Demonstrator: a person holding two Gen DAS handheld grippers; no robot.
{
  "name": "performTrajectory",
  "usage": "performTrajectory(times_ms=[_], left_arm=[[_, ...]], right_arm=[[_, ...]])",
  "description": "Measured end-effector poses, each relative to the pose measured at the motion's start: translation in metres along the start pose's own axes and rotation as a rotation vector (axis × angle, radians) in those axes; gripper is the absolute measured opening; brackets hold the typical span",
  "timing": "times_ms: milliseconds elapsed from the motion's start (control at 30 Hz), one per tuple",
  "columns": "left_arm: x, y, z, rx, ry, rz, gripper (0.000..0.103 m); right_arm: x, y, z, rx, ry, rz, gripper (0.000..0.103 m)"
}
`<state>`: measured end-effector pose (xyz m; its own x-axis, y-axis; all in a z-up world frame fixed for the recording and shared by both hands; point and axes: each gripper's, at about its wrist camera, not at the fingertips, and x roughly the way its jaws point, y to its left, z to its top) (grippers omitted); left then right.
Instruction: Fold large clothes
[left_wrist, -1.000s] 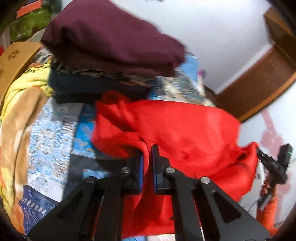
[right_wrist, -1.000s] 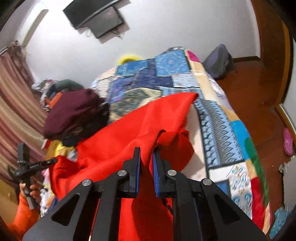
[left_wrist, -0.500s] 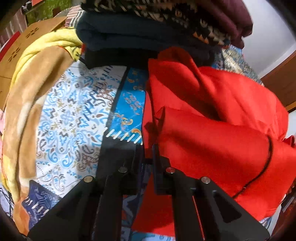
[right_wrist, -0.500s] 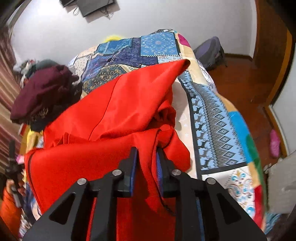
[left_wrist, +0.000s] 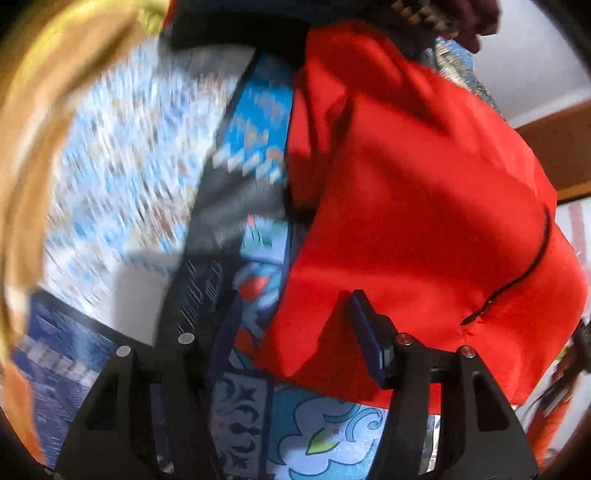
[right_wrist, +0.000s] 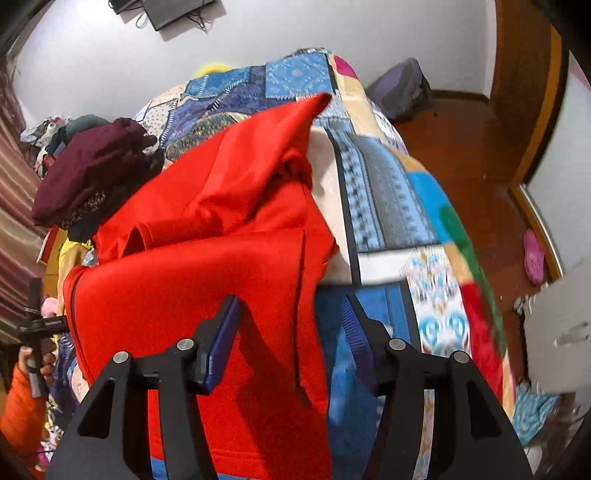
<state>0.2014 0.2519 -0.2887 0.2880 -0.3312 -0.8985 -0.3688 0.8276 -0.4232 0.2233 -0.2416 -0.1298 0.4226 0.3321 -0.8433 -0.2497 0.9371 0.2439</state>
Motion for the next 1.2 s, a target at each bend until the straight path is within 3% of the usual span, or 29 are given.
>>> performTrajectory(times_ms=[267, 433, 500, 600, 700, 733, 833, 900, 933, 967, 1000, 1200], left_arm=[[-0.004, -0.017, -0.023, 0.061, -0.024, -0.006, 0.056], [-0.01, -0.028, -0.039, 0.088, -0.039, -0.036, 0.017], [-0.011, -0.034, -0.045, 0.097, -0.044, -0.033, 0.013], [-0.013, -0.042, -0.059, 0.109, -0.054, -0.021, 0.011], [-0.012, -0.043, -0.053, 0.107, -0.059, -0.02, 0.009], [-0.013, -0.043, -0.053, 0.104, -0.061, -0.023, 0.009], [-0.017, -0.042, -0.048, 0.105, -0.066, -0.029, 0.008], [-0.02, -0.042, -0.042, 0.119, -0.071, -0.033, 0.008], [-0.023, -0.046, -0.042, 0.131, -0.079, -0.036, 0.008], [-0.026, -0.048, -0.042, 0.143, -0.091, -0.038, 0.008], [-0.033, -0.051, -0.043, 0.157, -0.108, -0.043, 0.008], [-0.089, -0.074, -0.045, 0.228, -0.249, -0.121, 0.007]], right_arm=[[-0.014, -0.009, -0.02, 0.046, -0.004, 0.0, 0.053], [-0.021, -0.013, -0.035, 0.074, 0.001, 0.012, 0.053], [-0.02, -0.013, -0.042, 0.071, 0.021, 0.021, 0.053], [-0.012, -0.009, -0.054, 0.068, 0.068, 0.033, 0.053], [0.001, -0.005, -0.068, 0.092, 0.102, 0.057, 0.055], [0.001, -0.002, -0.07, 0.087, 0.089, 0.047, 0.059], [0.003, 0.01, -0.072, 0.044, 0.032, 0.045, 0.06], [0.006, 0.014, -0.07, 0.058, 0.004, 0.04, 0.055], [0.007, 0.016, -0.069, 0.063, -0.005, 0.037, 0.046], [0.007, 0.018, -0.068, 0.061, -0.012, 0.047, 0.027], [0.008, 0.02, -0.067, 0.059, -0.012, 0.072, 0.02], [-0.001, 0.021, -0.054, 0.089, -0.026, 0.181, 0.013]])
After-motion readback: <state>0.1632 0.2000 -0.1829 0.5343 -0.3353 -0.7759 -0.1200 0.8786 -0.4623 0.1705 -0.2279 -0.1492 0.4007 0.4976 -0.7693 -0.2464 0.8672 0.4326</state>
